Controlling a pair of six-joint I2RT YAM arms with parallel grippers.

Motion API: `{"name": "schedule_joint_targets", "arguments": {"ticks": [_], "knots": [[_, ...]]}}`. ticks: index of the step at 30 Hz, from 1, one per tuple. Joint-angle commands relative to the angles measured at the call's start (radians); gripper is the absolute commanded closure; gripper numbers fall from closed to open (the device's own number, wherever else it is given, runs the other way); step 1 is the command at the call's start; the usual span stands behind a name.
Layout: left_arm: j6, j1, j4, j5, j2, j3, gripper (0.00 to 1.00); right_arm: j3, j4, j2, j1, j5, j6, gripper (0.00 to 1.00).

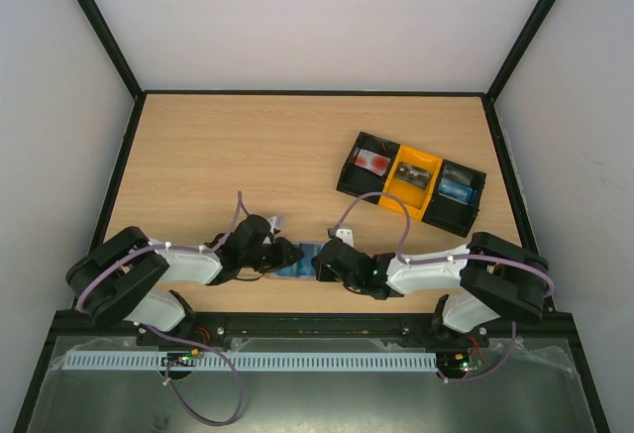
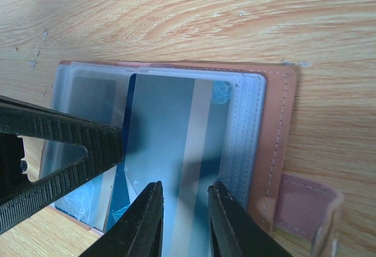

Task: Take the credit cards out of the card holder

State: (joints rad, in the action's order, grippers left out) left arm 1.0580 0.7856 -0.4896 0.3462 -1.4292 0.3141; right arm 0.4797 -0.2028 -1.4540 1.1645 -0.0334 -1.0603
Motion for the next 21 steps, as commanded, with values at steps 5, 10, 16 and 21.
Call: {"name": "schedule_joint_targets", "arguments": {"ticks": [5, 10, 16, 21], "knots": [[0.023, 0.021, -0.035, -0.008, -0.01, -0.006, 0.83, -0.042, 0.068, -0.022, -0.004, -0.006, -0.022, 0.78], [0.039, 0.021, -0.045, -0.007, 0.028, -0.025, 0.85, -0.044, 0.067, -0.025, -0.005, -0.005, -0.023, 0.78], [0.059, 0.021, -0.115, 0.009, 0.053, -0.064, 0.9, -0.044, 0.06, -0.03, -0.004, 0.0, -0.03, 0.78], [0.066, 0.021, -0.144, 0.018, 0.046, -0.072, 0.97, -0.045, 0.062, -0.031, -0.005, 0.002, -0.029, 0.78]]}}
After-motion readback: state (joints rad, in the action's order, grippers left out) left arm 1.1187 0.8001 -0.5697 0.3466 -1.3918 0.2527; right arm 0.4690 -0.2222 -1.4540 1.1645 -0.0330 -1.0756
